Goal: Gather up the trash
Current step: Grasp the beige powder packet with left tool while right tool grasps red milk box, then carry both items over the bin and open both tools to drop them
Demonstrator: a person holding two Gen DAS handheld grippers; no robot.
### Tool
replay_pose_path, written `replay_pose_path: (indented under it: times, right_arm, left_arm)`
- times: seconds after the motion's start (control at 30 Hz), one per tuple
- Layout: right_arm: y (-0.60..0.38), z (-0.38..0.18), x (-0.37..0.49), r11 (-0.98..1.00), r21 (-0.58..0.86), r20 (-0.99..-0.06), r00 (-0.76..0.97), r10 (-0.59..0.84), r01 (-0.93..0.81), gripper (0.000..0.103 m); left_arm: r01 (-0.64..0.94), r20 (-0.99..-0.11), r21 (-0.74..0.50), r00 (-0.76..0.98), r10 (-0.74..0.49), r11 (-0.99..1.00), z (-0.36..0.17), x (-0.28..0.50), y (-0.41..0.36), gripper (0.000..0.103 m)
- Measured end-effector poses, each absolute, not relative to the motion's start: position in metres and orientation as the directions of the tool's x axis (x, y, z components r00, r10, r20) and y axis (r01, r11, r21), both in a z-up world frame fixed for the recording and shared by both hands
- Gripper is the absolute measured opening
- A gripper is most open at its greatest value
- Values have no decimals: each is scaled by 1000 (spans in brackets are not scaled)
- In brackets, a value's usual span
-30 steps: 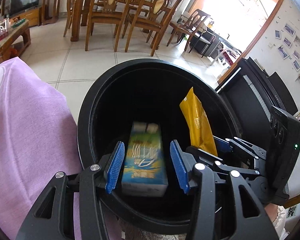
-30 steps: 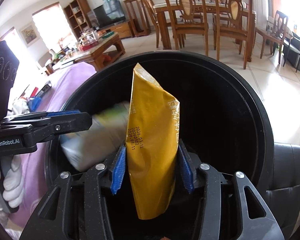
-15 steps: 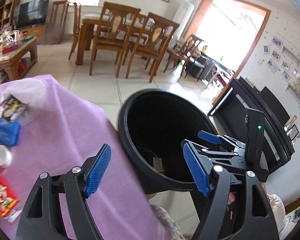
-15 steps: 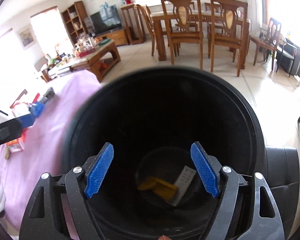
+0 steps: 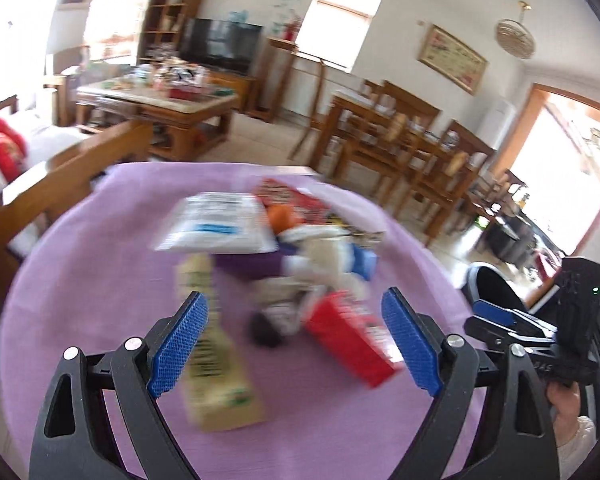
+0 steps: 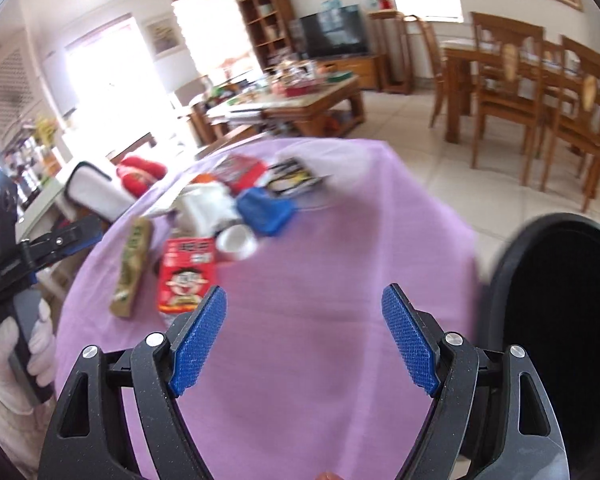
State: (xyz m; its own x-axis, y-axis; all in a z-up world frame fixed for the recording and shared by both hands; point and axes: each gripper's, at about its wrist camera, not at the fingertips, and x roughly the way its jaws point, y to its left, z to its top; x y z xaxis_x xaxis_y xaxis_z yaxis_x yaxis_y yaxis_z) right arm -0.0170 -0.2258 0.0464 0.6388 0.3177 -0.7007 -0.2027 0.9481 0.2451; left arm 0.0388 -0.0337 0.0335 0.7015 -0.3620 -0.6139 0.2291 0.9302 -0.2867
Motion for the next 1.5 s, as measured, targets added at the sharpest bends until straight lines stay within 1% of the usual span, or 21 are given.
replay_pose_path:
  times: [0.07,0.17,0.27,0.3,0.43,0.5,0.53,0.57,0.6,0.63,0.67,0.7,0.73,0.77,0.8,0.83,0.87,1.07,1.23,1.37,1.5]
  right_arm:
    - [-201,41,-7,940,252,-708,618,342,-232,79]
    - [-169,31,10,927,268,-724,581,373,-262,79]
    - [-153,19,15,917,289,-731,555,396,-274,79]
    - [-150,19,16,915,295,-732,550,402,-276,79]
    - [-137,13,20,907,314,-735,532,420,-282,79]
    - [-131,13,21,902,315,-735,526,428,-294,79]
    - [-129,12,20,902,310,-738,523,427,-299,79]
    - [-124,10,18,904,304,-741,521,423,-302,79]
    - [-121,9,19,907,292,-747,520,415,-304,79]
    - [-118,7,19,911,281,-750,523,406,-303,79]
    - [-116,6,19,916,268,-754,526,393,-300,79]
    - [-113,3,20,919,258,-758,528,383,-298,79]
    - [-111,2,21,923,249,-764,525,374,-294,79]
    - [-111,1,21,923,251,-765,525,374,-293,77]
    - [-111,2,22,921,255,-760,528,379,-293,71]
    - [-110,1,23,922,252,-761,527,377,-295,56]
    - [-110,0,22,922,248,-763,527,374,-297,51]
    - [-110,4,12,925,227,-750,551,365,-305,51]
    - [-127,20,-4,924,241,-706,600,378,-298,51]
    - [-161,39,-20,931,258,-658,659,364,-257,51]
    - [-203,57,-37,946,259,-617,721,316,-193,51]
  left_arm:
    - [196,-636,-270,699,-327,943,25,43,-15,88]
    - [185,-686,-255,657,-312,949,8,55,3,88]
    - [207,-722,-244,614,-320,947,-3,58,4,88]
    - [215,-728,-235,608,-318,948,-13,46,12,88]
    - [231,-759,-207,575,-304,951,-25,49,2,86]
    - [229,-777,-205,553,-300,952,-31,53,1,71]
    - [226,-787,-206,540,-298,952,-35,56,1,67]
    - [221,-791,-204,537,-293,954,-40,56,3,61]
    - [218,-788,-181,551,-274,959,-40,56,4,54]
    - [213,-789,-159,560,-254,964,-39,55,3,50]
    - [207,-790,-153,561,-245,966,-40,55,4,36]
    - [203,-788,-164,562,-252,965,-39,55,6,33]
    - [208,-784,-184,559,-271,961,-39,55,9,33]
    - [213,-779,-202,556,-289,956,-39,55,12,32]
    - [214,-778,-206,556,-292,955,-39,54,13,31]
    - [215,-774,-204,562,-292,955,-38,52,14,30]
    - [215,-768,-202,571,-290,956,-35,50,15,30]
    - [227,-706,-203,641,-303,952,-12,36,12,29]
    - [272,-646,-222,678,-350,936,12,24,0,28]
    - [337,-608,-230,683,-405,913,31,16,-28,28]
    - [404,-586,-234,667,-460,884,41,14,-67,28]
